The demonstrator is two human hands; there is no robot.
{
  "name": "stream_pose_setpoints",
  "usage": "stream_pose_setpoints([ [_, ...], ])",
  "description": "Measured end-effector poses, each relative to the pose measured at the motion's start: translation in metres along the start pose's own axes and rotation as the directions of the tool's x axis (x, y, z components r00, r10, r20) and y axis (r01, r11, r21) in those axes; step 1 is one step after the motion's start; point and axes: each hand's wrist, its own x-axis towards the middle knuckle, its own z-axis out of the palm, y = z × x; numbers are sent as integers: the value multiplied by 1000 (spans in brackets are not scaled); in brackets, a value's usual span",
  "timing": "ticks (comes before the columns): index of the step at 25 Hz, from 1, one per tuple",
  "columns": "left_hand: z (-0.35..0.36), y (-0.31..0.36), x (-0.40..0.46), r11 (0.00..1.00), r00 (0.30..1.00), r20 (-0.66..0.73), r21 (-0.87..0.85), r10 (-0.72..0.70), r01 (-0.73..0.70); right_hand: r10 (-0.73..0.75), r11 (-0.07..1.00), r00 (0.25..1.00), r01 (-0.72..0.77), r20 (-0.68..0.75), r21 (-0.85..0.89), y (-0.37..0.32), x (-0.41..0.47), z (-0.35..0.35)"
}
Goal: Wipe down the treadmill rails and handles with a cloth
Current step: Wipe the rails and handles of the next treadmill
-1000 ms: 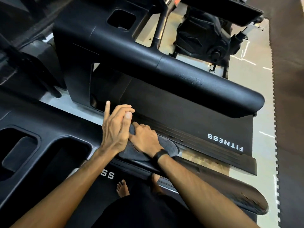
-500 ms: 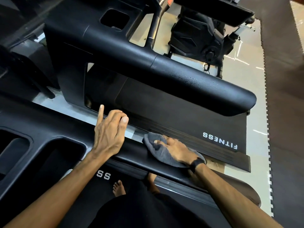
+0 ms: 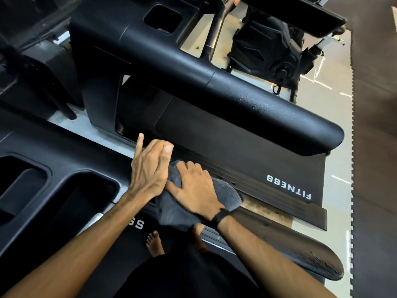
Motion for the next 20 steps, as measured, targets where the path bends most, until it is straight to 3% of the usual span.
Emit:
stream_pose_setpoints([
  [4, -1, 1, -3, 997, 998, 57, 64, 33, -37, 72, 906, 933, -209, 353, 367, 33, 47, 10],
  [9, -3, 2, -5, 989, 984, 153, 108, 87, -104, 115, 932, 865, -264, 488, 247, 116, 33, 20],
  [15, -3, -1, -6, 988, 981, 171, 106, 91, -111, 273, 878, 891, -385, 363, 285, 127, -42, -24],
  [20, 2, 6, -10, 983, 981, 133, 102, 141, -155, 201, 979, 979, -201, -25, -11, 86, -89, -29],
])
